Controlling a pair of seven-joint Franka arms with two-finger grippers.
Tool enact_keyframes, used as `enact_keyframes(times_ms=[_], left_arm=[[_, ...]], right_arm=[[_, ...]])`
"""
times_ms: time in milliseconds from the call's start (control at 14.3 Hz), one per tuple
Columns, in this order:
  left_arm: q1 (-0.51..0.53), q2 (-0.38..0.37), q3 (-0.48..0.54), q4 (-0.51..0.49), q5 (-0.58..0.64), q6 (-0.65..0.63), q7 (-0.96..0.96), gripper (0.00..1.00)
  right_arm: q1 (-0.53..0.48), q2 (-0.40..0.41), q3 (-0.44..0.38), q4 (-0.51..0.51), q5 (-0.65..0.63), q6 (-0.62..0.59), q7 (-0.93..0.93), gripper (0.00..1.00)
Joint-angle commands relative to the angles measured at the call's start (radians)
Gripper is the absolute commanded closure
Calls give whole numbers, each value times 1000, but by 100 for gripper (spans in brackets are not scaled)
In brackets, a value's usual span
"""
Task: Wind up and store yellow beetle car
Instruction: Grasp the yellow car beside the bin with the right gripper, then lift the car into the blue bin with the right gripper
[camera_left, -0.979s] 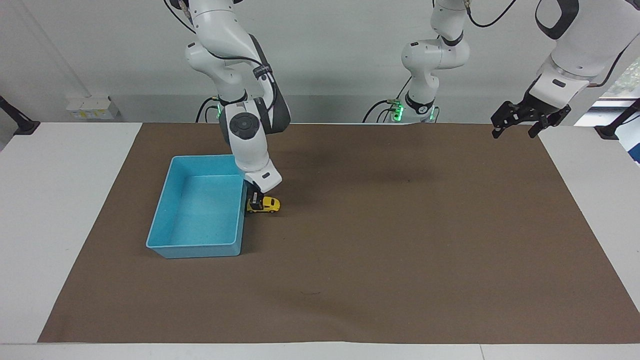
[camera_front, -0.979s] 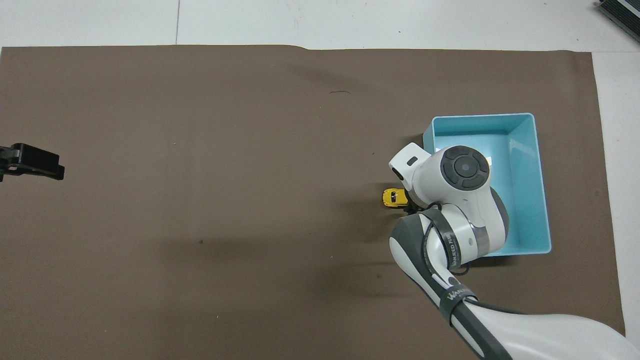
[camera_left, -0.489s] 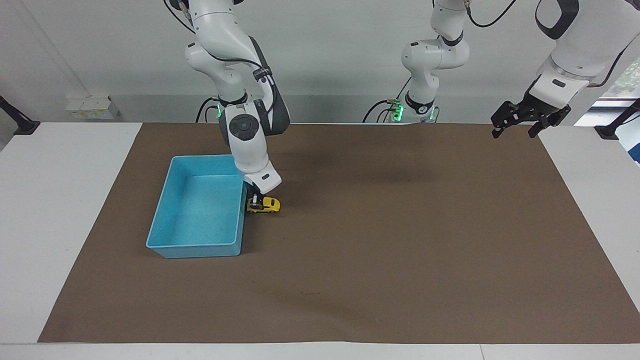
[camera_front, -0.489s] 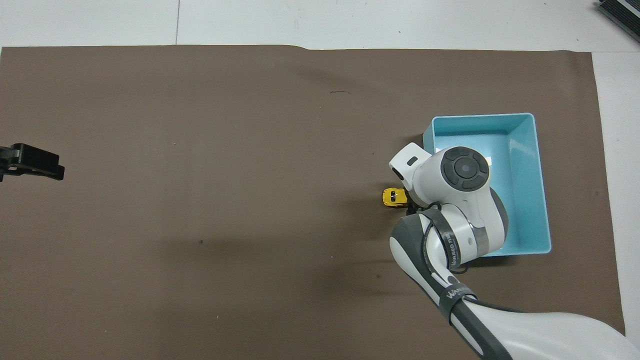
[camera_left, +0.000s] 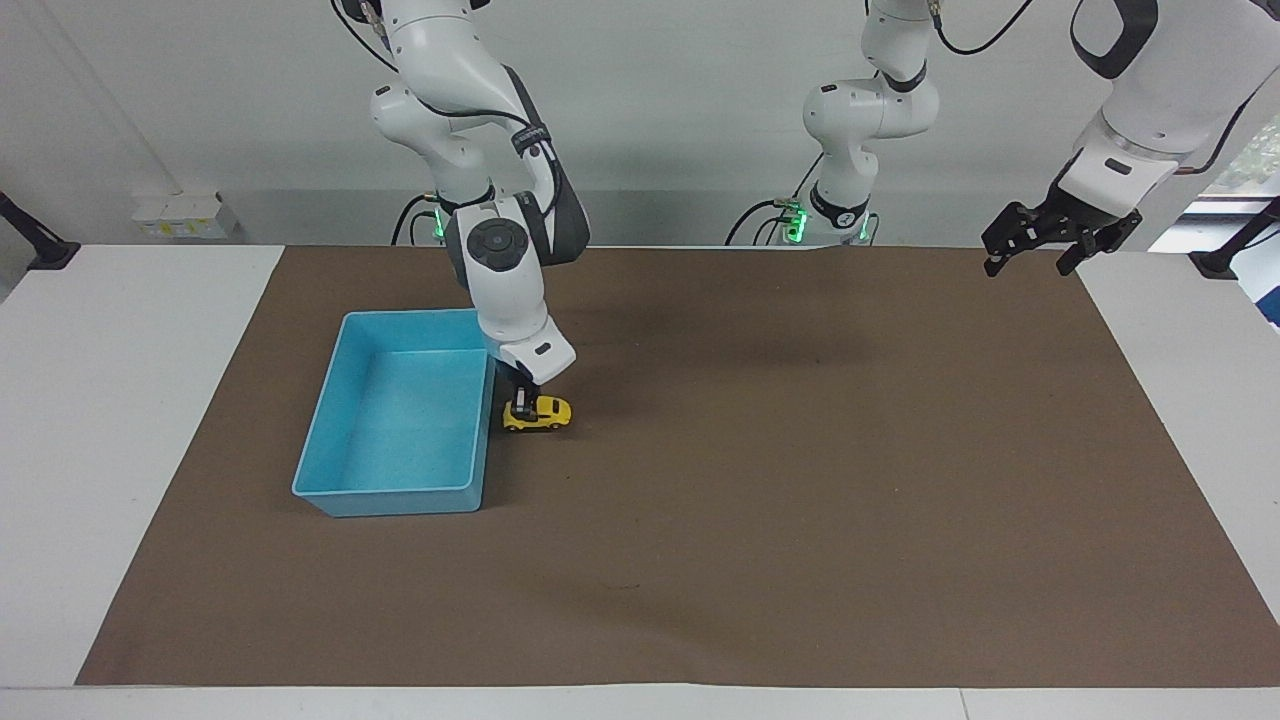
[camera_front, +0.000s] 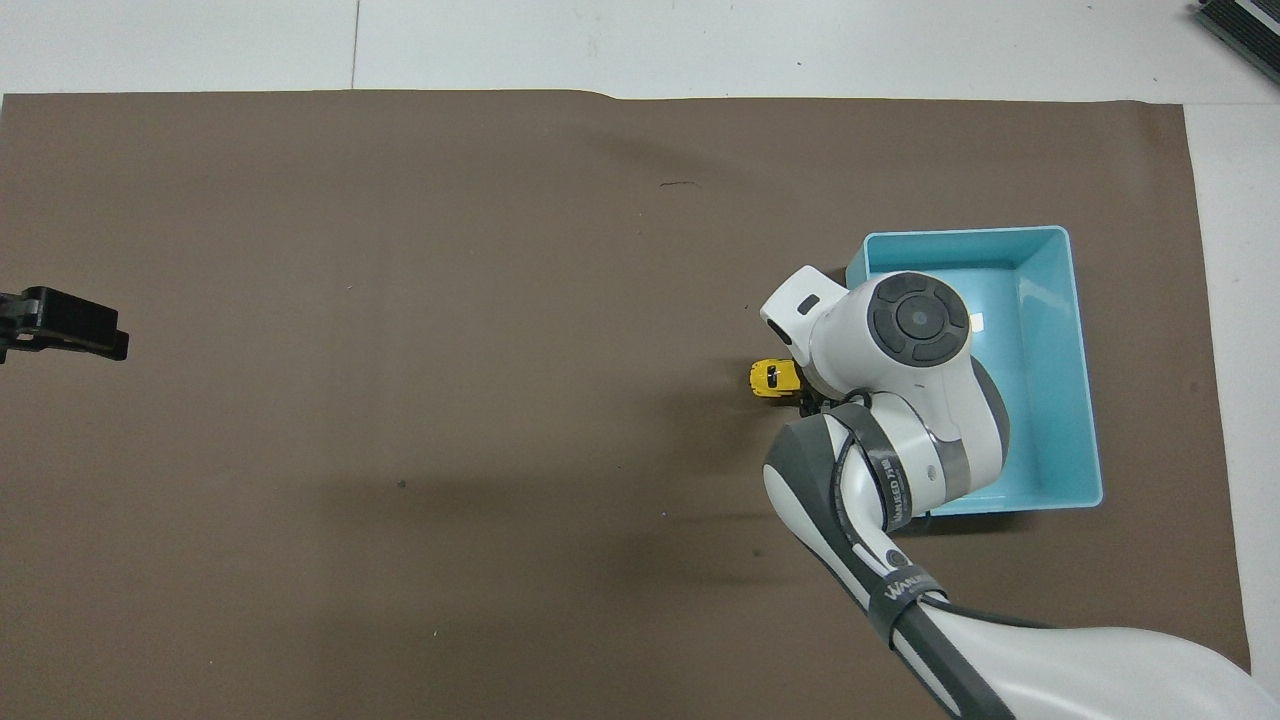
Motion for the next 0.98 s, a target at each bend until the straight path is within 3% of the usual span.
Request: enact_keyframes(times_ms=[0,210,489,909], left_arm=[[18,-7,-8,8,-14,-20,-1,0],[18,-7,-8,8,-14,-20,-1,0],[18,-7,-10,8,-14,-20,-1,0],[18,-7,-10,8,-14,-20,-1,0]], right_arm=[[-1,-20,1,84,2,-127,-12,100],[-15,-95,-5,106,2,-221,-15,100],[-53,-121,-17,144,-12,-322,-51,100],[-220,-129,-17,103,-12,-304,-301,100]])
